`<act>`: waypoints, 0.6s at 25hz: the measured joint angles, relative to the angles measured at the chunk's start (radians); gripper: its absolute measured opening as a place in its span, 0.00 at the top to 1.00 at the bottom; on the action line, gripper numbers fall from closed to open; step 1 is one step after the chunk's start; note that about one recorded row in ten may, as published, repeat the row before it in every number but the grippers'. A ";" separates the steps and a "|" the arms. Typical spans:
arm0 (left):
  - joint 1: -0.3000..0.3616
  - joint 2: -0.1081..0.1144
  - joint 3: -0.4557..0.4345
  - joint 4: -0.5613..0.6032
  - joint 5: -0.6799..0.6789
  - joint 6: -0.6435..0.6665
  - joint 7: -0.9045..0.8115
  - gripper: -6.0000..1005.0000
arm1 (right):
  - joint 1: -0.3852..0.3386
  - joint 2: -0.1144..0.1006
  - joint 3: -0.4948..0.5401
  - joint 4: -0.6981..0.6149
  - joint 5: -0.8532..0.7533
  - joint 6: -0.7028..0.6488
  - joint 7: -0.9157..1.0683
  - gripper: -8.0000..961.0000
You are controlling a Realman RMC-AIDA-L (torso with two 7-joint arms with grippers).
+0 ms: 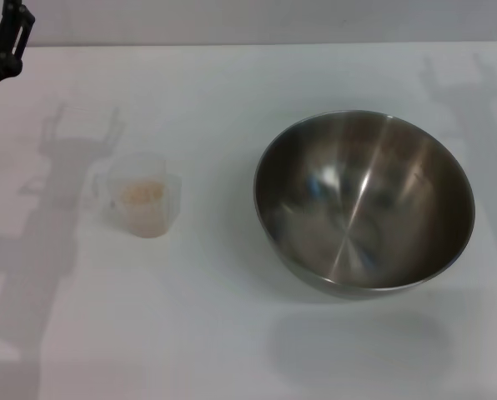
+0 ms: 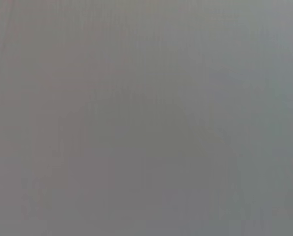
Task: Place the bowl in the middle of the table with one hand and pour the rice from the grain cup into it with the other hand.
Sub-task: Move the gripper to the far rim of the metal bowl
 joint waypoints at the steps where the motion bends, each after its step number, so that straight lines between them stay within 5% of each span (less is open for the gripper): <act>1: 0.001 0.000 0.000 0.001 0.000 0.000 0.000 0.14 | -0.012 0.000 0.014 -0.059 -0.002 0.088 0.000 0.17; 2: 0.001 0.000 0.000 0.001 0.000 0.000 0.000 0.14 | -0.012 0.000 0.014 -0.059 -0.002 0.088 0.000 0.17; 3: 0.002 0.000 0.000 0.005 0.000 0.000 0.000 0.14 | -0.030 -0.001 0.053 -0.179 -0.017 0.293 0.000 0.17; 4: 0.002 0.000 0.000 0.005 0.000 0.000 0.000 0.14 | -0.030 -0.001 0.053 -0.179 -0.017 0.293 0.000 0.17; 6: 0.002 0.001 0.000 0.007 0.000 0.000 0.000 0.14 | -0.036 -0.001 0.115 -0.344 -0.035 0.614 0.000 0.17; 7: 0.002 0.001 0.000 0.007 0.000 0.000 0.000 0.14 | -0.036 -0.001 0.115 -0.344 -0.035 0.614 0.000 0.17; 8: 0.004 0.002 0.000 0.008 0.000 0.000 -0.001 0.14 | -0.023 -0.001 0.159 -0.439 -0.036 0.851 -0.001 0.17; 9: 0.004 0.002 0.000 0.008 0.000 0.000 -0.001 0.14 | -0.023 -0.001 0.159 -0.439 -0.036 0.851 -0.001 0.18; 11: 0.007 0.002 -0.005 0.008 0.000 0.000 -0.001 0.14 | 0.006 -0.003 0.231 -0.563 -0.036 1.183 -0.006 0.18; 12: 0.007 0.002 -0.005 0.008 0.000 0.000 -0.001 0.14 | 0.006 -0.003 0.231 -0.563 -0.036 1.183 -0.006 0.18; 13: 0.010 0.002 -0.007 0.009 0.000 0.000 -0.001 0.14 | 0.031 -0.004 0.288 -0.641 -0.036 1.421 -0.007 0.18; 15: 0.011 0.003 -0.008 0.009 -0.001 0.000 -0.001 0.14 | 0.043 -0.004 0.317 -0.671 -0.036 1.530 -0.007 0.18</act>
